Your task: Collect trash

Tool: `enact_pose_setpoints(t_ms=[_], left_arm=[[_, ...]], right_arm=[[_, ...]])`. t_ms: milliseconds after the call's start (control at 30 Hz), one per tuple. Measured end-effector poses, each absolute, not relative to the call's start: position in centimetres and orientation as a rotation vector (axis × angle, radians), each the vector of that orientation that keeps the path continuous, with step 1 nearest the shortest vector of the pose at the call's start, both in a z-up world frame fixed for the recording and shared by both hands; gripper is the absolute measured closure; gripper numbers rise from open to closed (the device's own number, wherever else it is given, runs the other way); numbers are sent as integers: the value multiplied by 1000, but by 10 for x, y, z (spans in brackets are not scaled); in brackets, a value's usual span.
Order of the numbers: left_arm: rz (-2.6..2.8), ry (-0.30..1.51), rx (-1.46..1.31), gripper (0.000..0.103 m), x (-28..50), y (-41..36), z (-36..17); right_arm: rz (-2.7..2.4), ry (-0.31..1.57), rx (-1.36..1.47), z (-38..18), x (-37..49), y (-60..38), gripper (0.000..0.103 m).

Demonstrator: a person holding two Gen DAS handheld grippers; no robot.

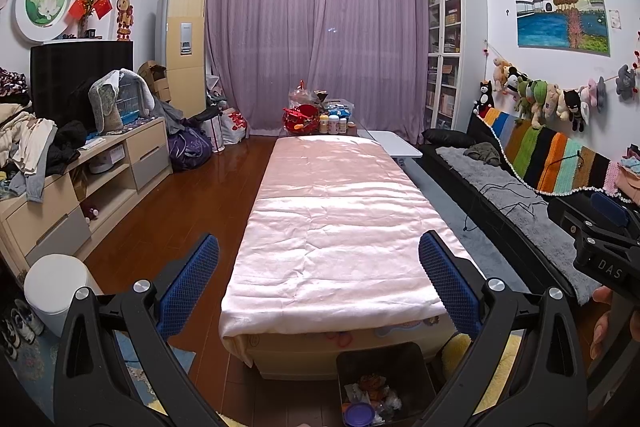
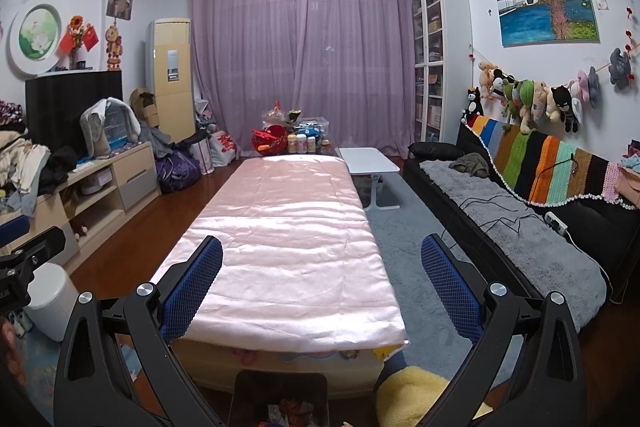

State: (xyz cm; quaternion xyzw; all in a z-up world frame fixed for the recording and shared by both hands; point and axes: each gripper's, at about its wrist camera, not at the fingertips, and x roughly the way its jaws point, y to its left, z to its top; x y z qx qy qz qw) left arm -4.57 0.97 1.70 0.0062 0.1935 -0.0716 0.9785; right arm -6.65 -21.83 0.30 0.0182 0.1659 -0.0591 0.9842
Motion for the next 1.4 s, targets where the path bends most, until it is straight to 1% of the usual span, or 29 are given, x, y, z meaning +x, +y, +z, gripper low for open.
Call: enact_pose_setpoints(t_ms=[1400], left_arm=[[-151, 392, 6, 8, -47, 3, 17]], right_arm=[[-124, 345, 35, -7, -64, -218, 3]])
